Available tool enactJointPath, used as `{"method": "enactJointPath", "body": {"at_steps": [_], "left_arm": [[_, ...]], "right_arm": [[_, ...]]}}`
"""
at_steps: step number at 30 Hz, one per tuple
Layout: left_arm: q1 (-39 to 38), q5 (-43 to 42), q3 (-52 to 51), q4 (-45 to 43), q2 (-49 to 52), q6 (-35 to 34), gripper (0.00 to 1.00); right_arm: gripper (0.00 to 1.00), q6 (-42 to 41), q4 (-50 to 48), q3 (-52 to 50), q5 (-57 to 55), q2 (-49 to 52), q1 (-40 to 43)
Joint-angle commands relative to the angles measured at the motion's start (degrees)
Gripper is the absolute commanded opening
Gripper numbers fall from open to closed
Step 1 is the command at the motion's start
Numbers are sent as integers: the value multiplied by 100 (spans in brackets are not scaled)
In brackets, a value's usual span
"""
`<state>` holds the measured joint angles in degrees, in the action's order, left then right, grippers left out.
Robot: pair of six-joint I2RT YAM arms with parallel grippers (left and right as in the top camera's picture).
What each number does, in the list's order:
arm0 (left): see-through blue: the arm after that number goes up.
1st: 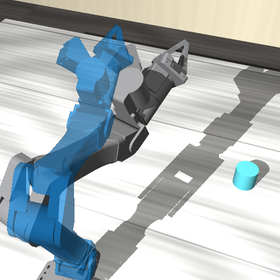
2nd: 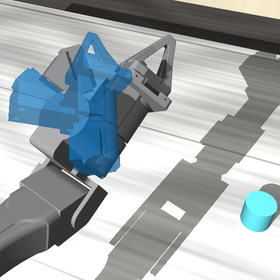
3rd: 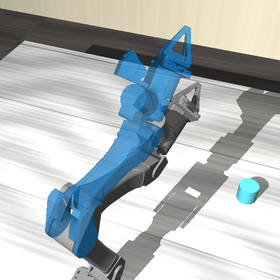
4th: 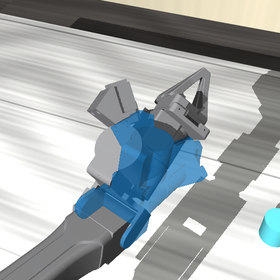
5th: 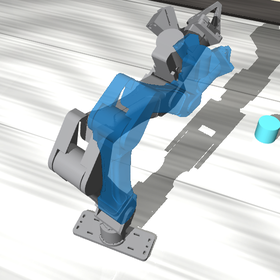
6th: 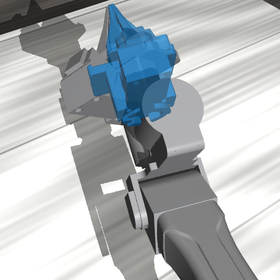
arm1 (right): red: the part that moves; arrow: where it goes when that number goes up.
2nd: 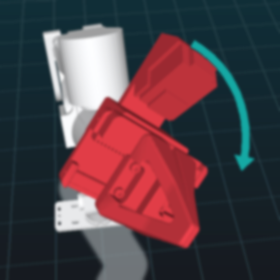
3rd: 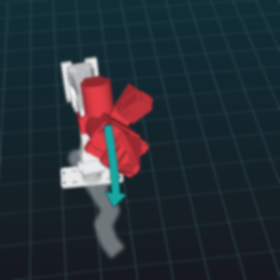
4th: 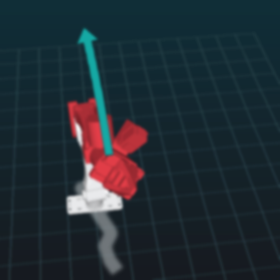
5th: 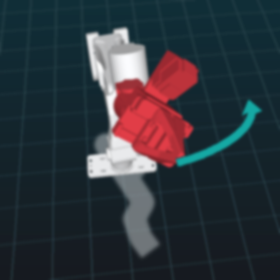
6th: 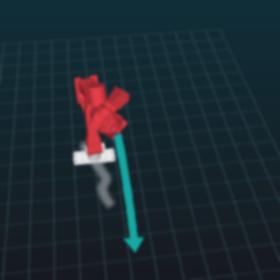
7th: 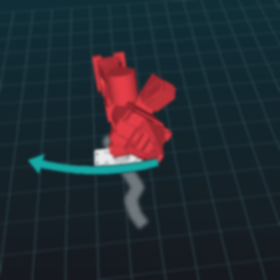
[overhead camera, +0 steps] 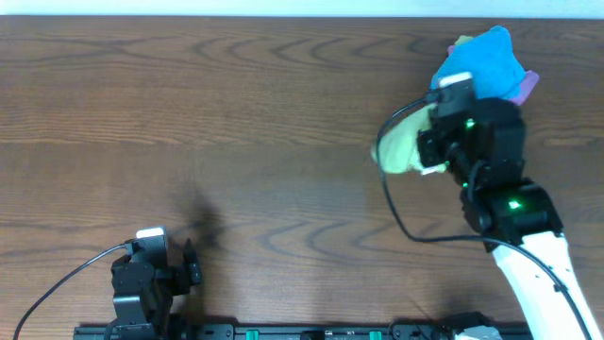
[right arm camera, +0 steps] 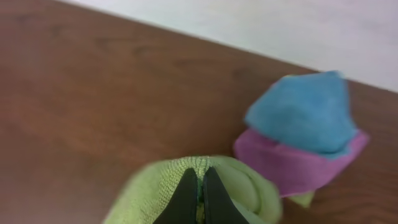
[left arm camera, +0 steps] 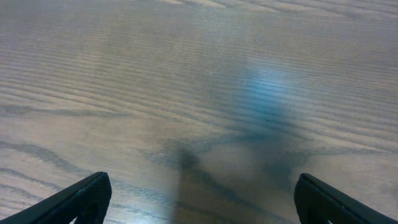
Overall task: Fold the cloth
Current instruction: 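Pull the green towel off the pile leftward with the right gripper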
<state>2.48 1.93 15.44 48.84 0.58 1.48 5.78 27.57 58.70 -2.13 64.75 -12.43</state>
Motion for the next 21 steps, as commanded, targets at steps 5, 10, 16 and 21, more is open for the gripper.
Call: {"method": "enactJointPath", "body": {"at_steps": [5,10,16,21], "left_arm": [[9,59,-234,219,-37,-39,95],[9,59,-232,219,-37,-39,95],[9,59,-234,219,-37,-39,95],[9,59,-232,219,-37,-39,95]], "right_arm": [[2,-409,225,337,157,-46,-922],[2,-708,326,400,212,-35,-1513],[2,-962,385,398,570,20,-2000],[2,-988,350,398,1126,216,-2214]]}}
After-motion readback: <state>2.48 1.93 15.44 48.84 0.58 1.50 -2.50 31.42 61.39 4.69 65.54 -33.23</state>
